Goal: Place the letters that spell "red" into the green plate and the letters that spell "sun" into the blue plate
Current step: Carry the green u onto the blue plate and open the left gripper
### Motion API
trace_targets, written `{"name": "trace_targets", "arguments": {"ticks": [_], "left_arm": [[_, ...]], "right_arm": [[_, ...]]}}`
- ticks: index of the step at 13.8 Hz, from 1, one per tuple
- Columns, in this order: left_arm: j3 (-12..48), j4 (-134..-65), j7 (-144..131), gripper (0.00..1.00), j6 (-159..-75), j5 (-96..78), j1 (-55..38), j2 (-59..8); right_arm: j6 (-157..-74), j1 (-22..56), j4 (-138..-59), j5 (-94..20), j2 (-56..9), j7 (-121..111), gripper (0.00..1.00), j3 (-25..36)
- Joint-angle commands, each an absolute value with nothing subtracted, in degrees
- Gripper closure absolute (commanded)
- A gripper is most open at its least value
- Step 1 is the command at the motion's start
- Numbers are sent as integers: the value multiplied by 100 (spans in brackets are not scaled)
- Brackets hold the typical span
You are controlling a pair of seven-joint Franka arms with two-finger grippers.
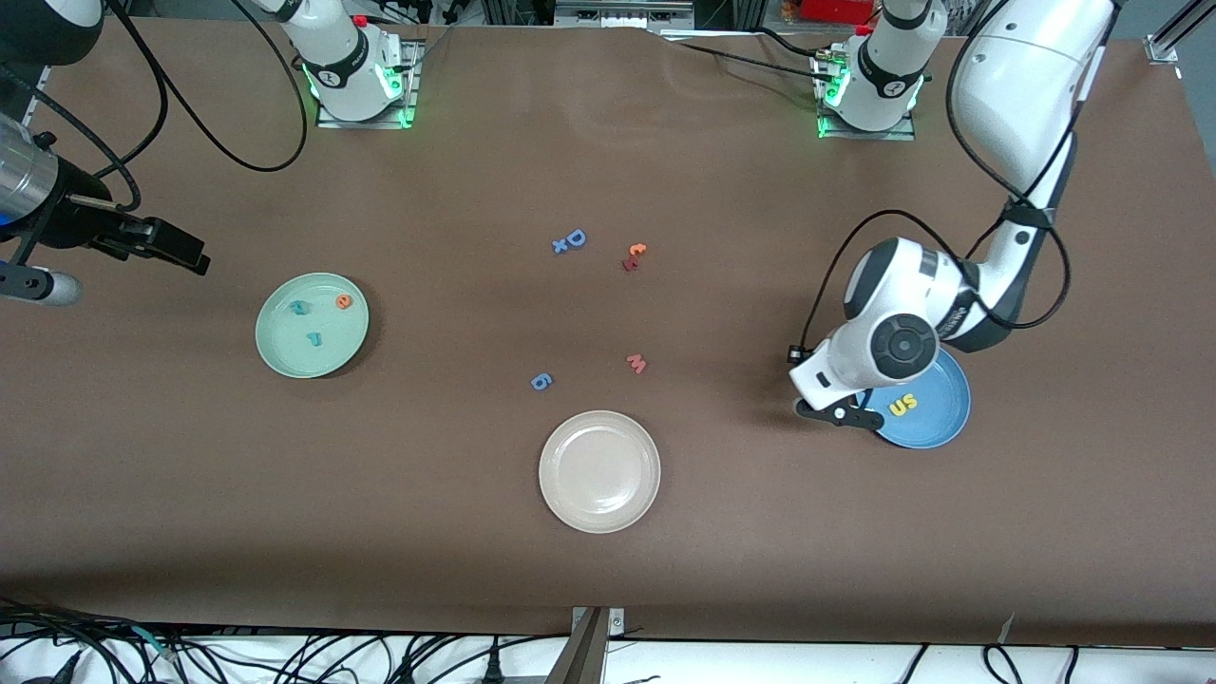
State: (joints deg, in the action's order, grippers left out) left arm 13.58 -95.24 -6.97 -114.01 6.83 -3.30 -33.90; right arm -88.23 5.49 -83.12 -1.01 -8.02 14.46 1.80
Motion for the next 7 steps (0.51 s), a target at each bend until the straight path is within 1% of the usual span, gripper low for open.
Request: {"name": "trace_targets", "arguments": {"ticks": [1, 3, 7], "left_arm": [[1398, -9360, 163, 100, -11013, 888, 51, -3278], [1406, -9334, 779, 100, -11013, 1079, 394, -3296], [1406, -9334, 1089, 100, -11065, 1318, 545, -3375]], "right_arm": [[-8859, 536, -8314, -192, -747, 1406, 0, 193], [-8894, 536, -8288, -604, -747, 1415, 0, 202], [-8956, 554, -8279, -659, -730, 1424, 0, 167]]}}
